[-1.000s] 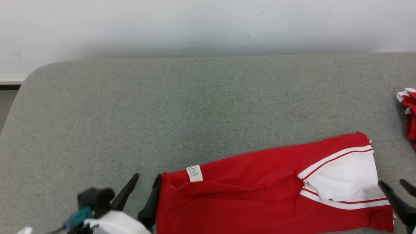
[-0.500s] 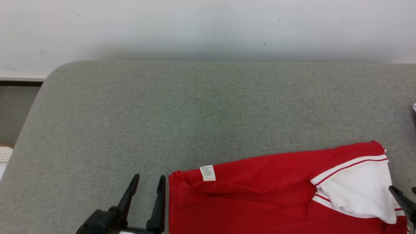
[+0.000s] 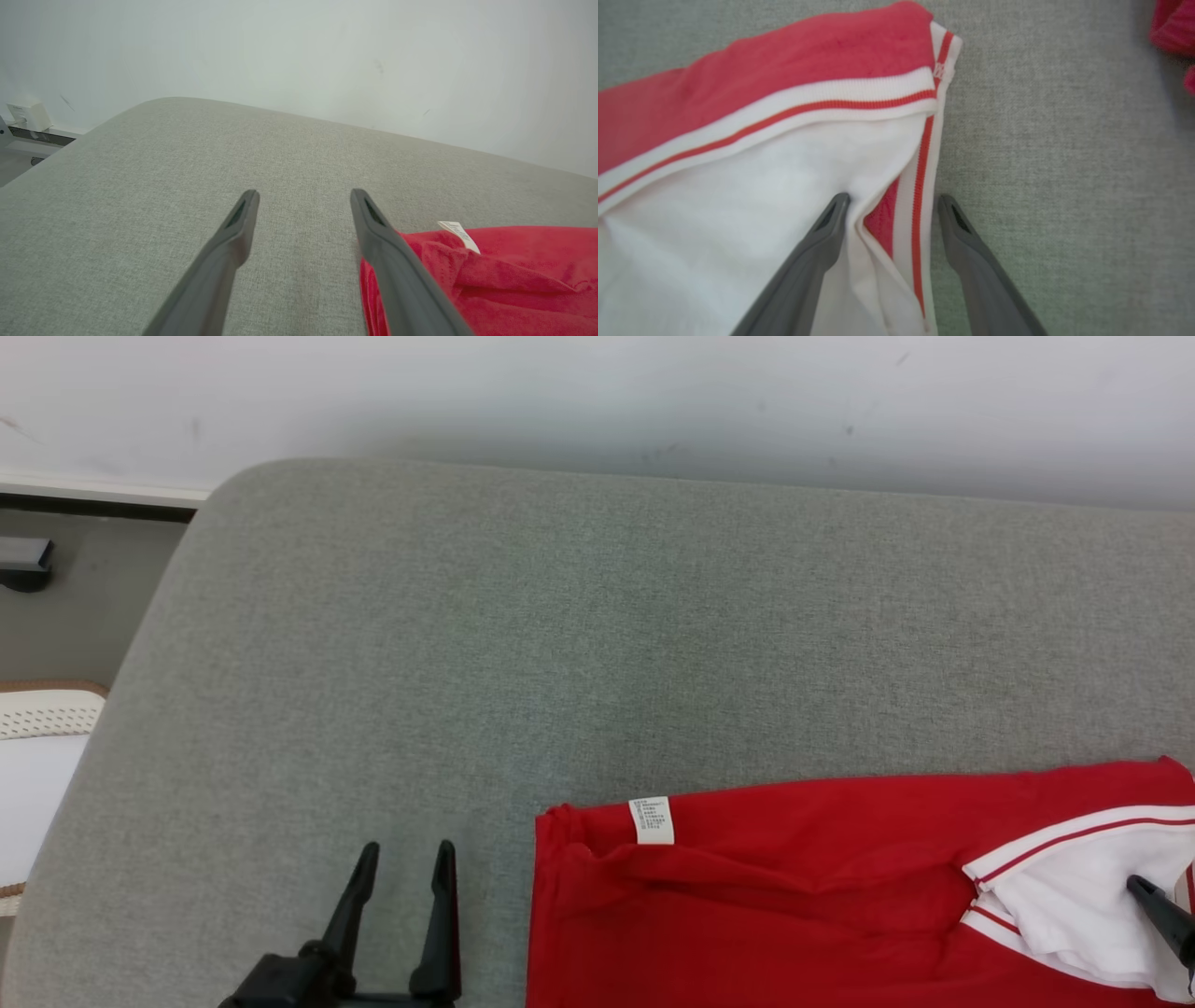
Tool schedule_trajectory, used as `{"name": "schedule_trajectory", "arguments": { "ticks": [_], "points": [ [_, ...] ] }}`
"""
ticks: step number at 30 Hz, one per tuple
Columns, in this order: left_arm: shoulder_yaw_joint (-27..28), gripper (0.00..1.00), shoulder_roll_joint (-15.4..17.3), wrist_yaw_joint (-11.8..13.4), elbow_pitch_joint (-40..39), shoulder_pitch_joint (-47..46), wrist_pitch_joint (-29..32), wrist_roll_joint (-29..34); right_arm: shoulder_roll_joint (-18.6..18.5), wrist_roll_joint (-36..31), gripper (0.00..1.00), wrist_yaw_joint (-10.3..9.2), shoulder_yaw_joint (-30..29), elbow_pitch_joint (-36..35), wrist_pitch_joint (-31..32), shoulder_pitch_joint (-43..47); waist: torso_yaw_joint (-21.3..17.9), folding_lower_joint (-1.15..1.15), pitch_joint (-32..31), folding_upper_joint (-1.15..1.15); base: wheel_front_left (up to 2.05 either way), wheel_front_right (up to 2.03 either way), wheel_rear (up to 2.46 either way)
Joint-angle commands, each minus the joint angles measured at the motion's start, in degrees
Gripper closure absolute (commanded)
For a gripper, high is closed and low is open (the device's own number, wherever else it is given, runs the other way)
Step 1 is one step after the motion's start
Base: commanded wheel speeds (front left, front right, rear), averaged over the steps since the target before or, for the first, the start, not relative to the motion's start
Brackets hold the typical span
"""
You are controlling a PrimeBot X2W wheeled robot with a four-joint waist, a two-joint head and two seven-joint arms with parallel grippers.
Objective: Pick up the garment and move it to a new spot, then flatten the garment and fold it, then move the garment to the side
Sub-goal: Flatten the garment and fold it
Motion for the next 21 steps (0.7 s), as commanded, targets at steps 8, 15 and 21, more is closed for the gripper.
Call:
{"name": "schedule_trajectory", "arguments": {
  "ticks": [8,15,21],
  "points": [
    [4.10,0.00,-3.46,-4.48,1.53,2.14,-0.01,3.53,4.40,8.98,1.00,0.22,5.29,1.62,2.72,-0.52,0.71,0.00,-0.35,0.00,0.00,0.00,0.00],
    [6.28,0.00,-4.60,-6.76,3.18,3.66,0.00,5.22,1.99,14.26,1.00,-0.07,6.98,0.44,-2.96,-2.33,-0.66,0.00,-2.25,0.00,0.00,0.00,0.00],
    [7.95,0.00,-4.86,-7.82,4.56,4.95,0.00,6.15,-3.66,16.36,1.00,-0.13,4.80,1.11,-5.21,-2.52,-1.52,0.00,-4.68,0.00,0.00,0.00,0.00]
  ]
}}
